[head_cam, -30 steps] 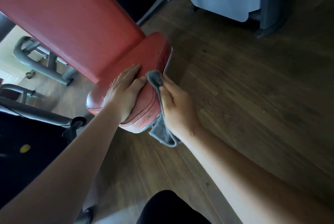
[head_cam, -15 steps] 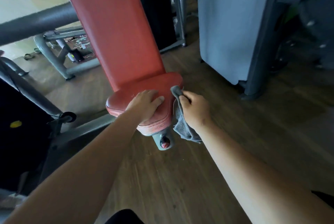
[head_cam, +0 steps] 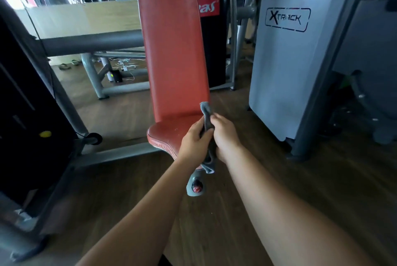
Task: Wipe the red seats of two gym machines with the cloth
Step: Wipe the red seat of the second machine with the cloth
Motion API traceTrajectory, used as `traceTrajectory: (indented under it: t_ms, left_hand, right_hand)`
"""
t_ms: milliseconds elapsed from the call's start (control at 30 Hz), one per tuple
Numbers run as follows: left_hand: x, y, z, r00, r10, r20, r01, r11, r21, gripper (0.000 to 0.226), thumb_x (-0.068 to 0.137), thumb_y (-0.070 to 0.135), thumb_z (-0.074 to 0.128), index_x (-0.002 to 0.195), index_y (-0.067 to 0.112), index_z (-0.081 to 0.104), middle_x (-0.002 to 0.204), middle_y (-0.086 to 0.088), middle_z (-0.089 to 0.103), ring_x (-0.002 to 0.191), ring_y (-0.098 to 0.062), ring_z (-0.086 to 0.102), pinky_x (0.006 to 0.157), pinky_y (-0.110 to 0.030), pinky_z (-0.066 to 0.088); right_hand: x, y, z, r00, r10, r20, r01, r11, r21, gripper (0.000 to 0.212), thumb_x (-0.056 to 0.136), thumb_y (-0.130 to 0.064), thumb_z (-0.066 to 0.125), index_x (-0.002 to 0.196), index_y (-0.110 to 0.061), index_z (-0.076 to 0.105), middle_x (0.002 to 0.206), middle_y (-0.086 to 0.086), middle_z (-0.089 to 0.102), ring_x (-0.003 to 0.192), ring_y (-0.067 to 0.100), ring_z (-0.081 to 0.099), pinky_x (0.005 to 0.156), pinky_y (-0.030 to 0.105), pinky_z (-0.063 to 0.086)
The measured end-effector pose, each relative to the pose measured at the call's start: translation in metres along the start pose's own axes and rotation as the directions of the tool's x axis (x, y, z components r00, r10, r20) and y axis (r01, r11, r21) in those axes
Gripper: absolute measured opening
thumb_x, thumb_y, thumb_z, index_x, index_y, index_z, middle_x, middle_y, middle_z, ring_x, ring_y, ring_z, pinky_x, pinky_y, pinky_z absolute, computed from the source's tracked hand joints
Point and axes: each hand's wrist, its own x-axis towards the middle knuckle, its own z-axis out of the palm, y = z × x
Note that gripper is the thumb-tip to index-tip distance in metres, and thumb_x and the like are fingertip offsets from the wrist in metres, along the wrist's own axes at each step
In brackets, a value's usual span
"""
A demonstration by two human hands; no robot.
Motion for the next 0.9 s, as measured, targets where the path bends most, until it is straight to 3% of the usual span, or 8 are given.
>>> traceTrajectory:
  t_ms: [67, 133, 200, 333, 500, 567, 700, 900]
  left_hand:
    - [-0.002, 0.001, 0.001, 0.996, 0.014, -0.088, -0.009, 0.998, 0.055, 0.028, 0.099, 0.025, 0.06, 0.126, 0.025, 0.068, 0.111, 0.006, 0.072, 0.107, -0.017, 0.064, 0.087, -0.025, 0.047]
    - [-0.004, 0.002, 0.0, 0.987, 0.046, -0.152, -0.03, 0.994, 0.109, 0.009, 0.099, 0.021, 0.06, 0.104, 0.023, 0.068, 0.093, 0.008, 0.067, 0.091, -0.017, 0.061, 0.072, -0.02, 0.04]
    - [-0.003, -0.001, -0.003, 0.981, 0.054, -0.184, -0.032, 0.992, 0.119, 0.009, 0.098, 0.018, 0.062, 0.101, 0.018, 0.07, 0.089, 0.007, 0.066, 0.089, -0.02, 0.06, 0.074, -0.029, 0.041]
    - [0.0, -0.013, -0.015, 0.977, -0.027, -0.211, 0.043, 0.997, 0.069, 0.012, 0.097, 0.018, 0.062, 0.092, 0.01, 0.069, 0.081, -0.006, 0.07, 0.084, -0.032, 0.063, 0.083, -0.045, 0.05]
    - [-0.007, -0.033, -0.044, 0.952, -0.126, -0.28, 0.129, 0.992, -0.006, 0.016, 0.1, 0.017, 0.061, 0.086, 0.019, 0.068, 0.075, 0.001, 0.066, 0.077, -0.019, 0.061, 0.071, -0.034, 0.046]
    - [-0.011, -0.045, -0.056, 0.933, -0.168, -0.318, 0.175, 0.985, -0.008, 0.011, 0.099, 0.019, 0.061, 0.096, 0.017, 0.071, 0.082, -0.002, 0.071, 0.083, -0.021, 0.066, 0.074, -0.034, 0.049]
    - [-0.019, -0.074, -0.073, 0.892, -0.233, -0.386, 0.238, 0.971, -0.036, 0.013, 0.095, 0.018, 0.062, 0.1, 0.022, 0.073, 0.085, -0.002, 0.073, 0.09, -0.026, 0.068, 0.084, -0.04, 0.053]
    - [-0.024, -0.12, -0.078, 0.813, -0.383, -0.439, 0.293, 0.92, -0.261, 0.018, 0.096, 0.015, 0.059, 0.092, 0.025, 0.073, 0.085, 0.003, 0.074, 0.088, -0.022, 0.07, 0.082, -0.038, 0.055]
  right_hand:
    - [0.0, 0.001, 0.001, 0.999, 0.024, 0.028, -0.024, 1.0, -0.005, 0.029, 0.106, -0.013, 0.043, 0.119, -0.019, 0.067, 0.098, 0.002, 0.074, 0.09, 0.013, 0.071, 0.076, 0.025, 0.055]
    - [0.001, 0.001, 0.001, 0.998, 0.034, 0.061, -0.031, 0.998, -0.054, 0.032, 0.105, -0.016, 0.044, 0.126, -0.017, 0.068, 0.111, 0.008, 0.075, 0.102, 0.02, 0.072, 0.091, 0.034, 0.057]
    - [0.004, 0.001, -0.001, 0.995, 0.018, 0.094, -0.006, 0.992, -0.129, 0.037, 0.104, -0.017, 0.045, 0.136, -0.018, 0.064, 0.126, 0.007, 0.072, 0.117, 0.022, 0.068, 0.107, 0.041, 0.051]
    - [0.009, 0.001, -0.005, 0.991, -0.031, 0.131, 0.058, 0.976, -0.21, 0.039, 0.105, -0.013, 0.045, 0.141, -0.013, 0.06, 0.14, 0.001, 0.063, 0.129, 0.014, 0.058, 0.111, 0.03, 0.043]
    - [0.021, 0.019, -0.01, 0.98, -0.094, 0.176, 0.167, 0.869, -0.465, 0.031, 0.102, -0.018, 0.052, 0.125, -0.015, 0.072, 0.126, 0.001, 0.072, 0.118, 0.016, 0.066, 0.11, 0.043, 0.05]
    - [0.028, 0.029, -0.009, 0.972, -0.095, 0.217, 0.206, 0.79, -0.578, 0.028, 0.1, -0.021, 0.055, 0.119, -0.017, 0.075, 0.121, 0.002, 0.074, 0.115, 0.018, 0.068, 0.106, 0.047, 0.052]
    - [0.035, 0.037, -0.002, 0.917, -0.092, 0.389, 0.381, 0.494, -0.781, 0.03, 0.1, -0.026, 0.057, 0.124, -0.018, 0.074, 0.129, -0.001, 0.071, 0.123, 0.017, 0.063, 0.108, 0.03, 0.046]
    - [0.065, 0.057, 0.014, 0.817, 0.001, 0.577, 0.569, 0.165, -0.806, 0.034, 0.103, -0.03, 0.053, 0.134, -0.024, 0.067, 0.147, -0.006, 0.059, 0.137, 0.016, 0.053, 0.118, 0.03, 0.036]
